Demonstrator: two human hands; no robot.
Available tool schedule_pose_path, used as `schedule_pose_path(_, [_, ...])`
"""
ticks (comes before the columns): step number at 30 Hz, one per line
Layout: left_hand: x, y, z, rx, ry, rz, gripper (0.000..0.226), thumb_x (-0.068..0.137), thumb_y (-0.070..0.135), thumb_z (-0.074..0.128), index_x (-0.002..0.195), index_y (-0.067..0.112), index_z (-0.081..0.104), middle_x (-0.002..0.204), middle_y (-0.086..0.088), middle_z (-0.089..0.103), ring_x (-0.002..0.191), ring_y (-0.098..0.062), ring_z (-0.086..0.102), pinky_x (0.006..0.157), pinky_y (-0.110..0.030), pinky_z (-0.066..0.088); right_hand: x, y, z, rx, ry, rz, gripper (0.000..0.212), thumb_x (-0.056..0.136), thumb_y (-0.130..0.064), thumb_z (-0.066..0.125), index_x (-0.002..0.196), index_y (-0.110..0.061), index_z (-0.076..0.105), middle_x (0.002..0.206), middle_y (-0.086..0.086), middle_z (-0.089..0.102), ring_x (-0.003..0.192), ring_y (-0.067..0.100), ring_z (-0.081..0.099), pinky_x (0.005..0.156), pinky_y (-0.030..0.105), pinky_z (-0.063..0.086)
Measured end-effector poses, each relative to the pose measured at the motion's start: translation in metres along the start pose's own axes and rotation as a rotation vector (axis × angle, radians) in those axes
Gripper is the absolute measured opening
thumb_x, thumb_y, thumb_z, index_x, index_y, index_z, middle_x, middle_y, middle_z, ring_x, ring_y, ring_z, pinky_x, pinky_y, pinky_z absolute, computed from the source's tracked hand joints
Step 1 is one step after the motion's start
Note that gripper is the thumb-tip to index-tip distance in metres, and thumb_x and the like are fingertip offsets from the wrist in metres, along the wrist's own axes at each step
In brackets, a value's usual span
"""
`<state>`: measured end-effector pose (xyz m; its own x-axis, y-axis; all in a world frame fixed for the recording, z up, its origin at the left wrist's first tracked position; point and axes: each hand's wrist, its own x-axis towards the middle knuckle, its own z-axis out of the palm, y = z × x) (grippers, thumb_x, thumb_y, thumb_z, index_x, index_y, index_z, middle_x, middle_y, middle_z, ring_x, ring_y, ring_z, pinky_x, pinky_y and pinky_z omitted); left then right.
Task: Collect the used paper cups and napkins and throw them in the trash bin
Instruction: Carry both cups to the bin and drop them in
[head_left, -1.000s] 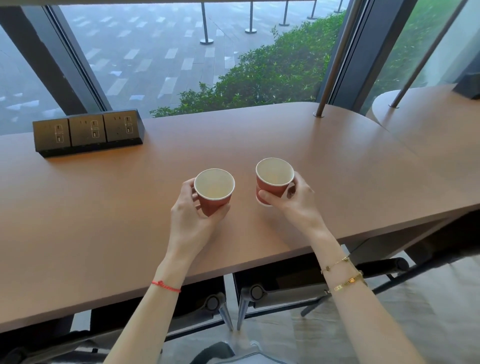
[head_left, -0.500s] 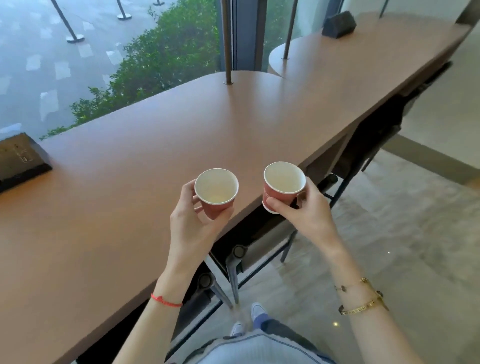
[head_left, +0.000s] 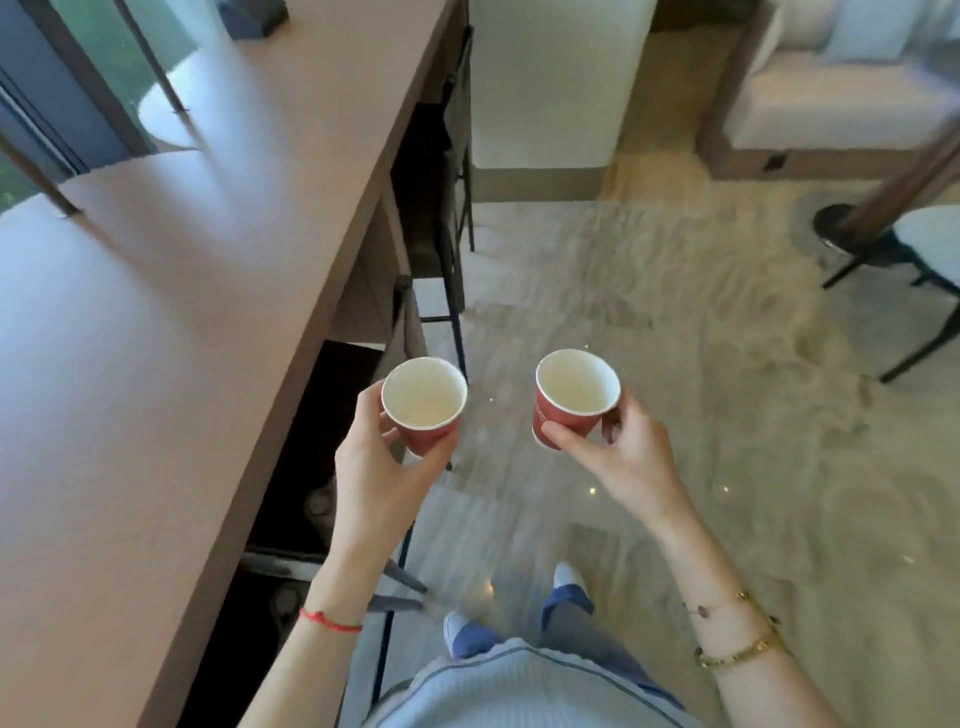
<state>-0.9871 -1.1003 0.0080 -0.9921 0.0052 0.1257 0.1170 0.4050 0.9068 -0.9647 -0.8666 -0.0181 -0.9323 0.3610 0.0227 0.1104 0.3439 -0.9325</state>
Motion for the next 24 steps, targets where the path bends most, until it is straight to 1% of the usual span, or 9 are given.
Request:
schedule_pose_path(3, [-0.002,0.010,0.034,-0.001,-0.119,0.020,0.063,0.070,0.023,0.086,0.119,0.033,0.049,0.101,0.030,0.058,0.091,0.017,0.058,0.073,-0.002,0.045,-0.023,0.016,-0.040,0.007,0.103,0.065,0.064,0.052,-0.059,0.080,0.107,-0.034,0.059,0.100,-0.013,0.067,0.096,0.013,0.062,0.083,0.035,0.052])
schedule_pose_path(4, [-0.004,0.015,0.045,-0.004,-0.155,0.029,0.063,0.069,0.024,0.086,0.120,0.032,0.049,0.102,0.029,0.058,0.093,0.017,0.058,0.073,-0.003,0.045,-0.030,0.021,-0.052,0.014,0.134,0.083,0.063,0.052,-0.058,0.079,0.107,-0.034,0.059,0.100,-0.014,0.067,0.096,0.012,0.062,0.084,0.035,0.052])
schedule_pose_path(7, [-0.011,0.030,0.084,0.003,-0.253,0.069,0.064,0.069,0.028,0.086,0.122,0.028,0.050,0.108,0.023,0.061,0.099,0.006,0.061,0.076,-0.008,0.048,-0.053,0.036,-0.093,0.033,0.242,0.131,0.056,0.053,-0.057,0.078,0.102,-0.040,0.057,0.098,-0.020,0.066,0.093,0.006,0.061,0.081,0.024,0.049])
schedule_pose_path(10, [-0.021,0.047,0.127,0.002,-0.335,0.103,0.063,0.069,0.032,0.086,0.121,0.026,0.051,0.110,0.018,0.063,0.099,0.008,0.060,0.074,-0.002,0.045,-0.074,0.052,-0.134,0.025,0.328,0.170,0.052,0.056,-0.050,0.081,0.101,-0.037,0.058,0.084,-0.030,0.061,0.076,-0.003,0.053,0.067,0.010,0.041])
schedule_pose_path(14, [-0.044,0.074,0.193,-0.033,-0.427,0.119,0.061,0.067,0.032,0.087,0.117,0.030,0.052,0.106,0.019,0.065,0.098,0.007,0.061,0.074,-0.001,0.043,-0.101,0.079,-0.195,0.007,0.441,0.221,0.050,0.065,-0.031,0.087,0.108,-0.026,0.060,0.077,-0.026,0.058,0.068,-0.007,0.051,0.062,0.006,0.038])
schedule_pose_path(16, [-0.059,0.088,0.227,-0.047,-0.478,0.130,0.060,0.067,0.032,0.087,0.117,0.030,0.052,0.104,0.015,0.067,0.097,0.004,0.063,0.075,-0.002,0.043,-0.115,0.092,-0.228,0.001,0.483,0.240,0.053,0.063,-0.034,0.087,0.107,-0.025,0.060,0.073,-0.030,0.057,0.066,-0.011,0.051,0.060,0.004,0.037])
schedule_pose_path(19, [-0.082,0.110,0.279,-0.057,-0.541,0.154,0.058,0.067,0.033,0.087,0.114,0.030,0.053,0.102,0.011,0.069,0.096,0.002,0.064,0.075,-0.002,0.043,-0.133,0.108,-0.276,-0.014,0.553,0.254,0.050,0.060,-0.039,0.084,0.103,-0.031,0.058,0.072,-0.038,0.056,0.066,-0.012,0.051,0.060,0.003,0.037])
schedule_pose_path(22, [-0.104,0.132,0.329,-0.063,-0.603,0.179,0.057,0.068,0.032,0.087,0.114,0.029,0.053,0.103,0.014,0.068,0.095,0.006,0.063,0.073,-0.001,0.043,-0.148,0.126,-0.325,-0.016,0.627,0.264,0.049,0.062,-0.034,0.086,0.103,-0.033,0.058,0.081,-0.037,0.059,0.071,-0.012,0.054,0.063,0.004,0.039])
schedule_pose_path(24, [-0.116,0.146,0.358,-0.068,-0.638,0.196,0.060,0.067,0.031,0.087,0.117,0.027,0.053,0.105,0.017,0.066,0.096,0.009,0.062,0.075,-0.002,0.044,-0.157,0.137,-0.354,-0.014,0.676,0.283,0.053,0.062,-0.034,0.086,0.106,-0.030,0.058,0.082,-0.030,0.062,0.071,-0.012,0.054,0.063,0.004,0.039])
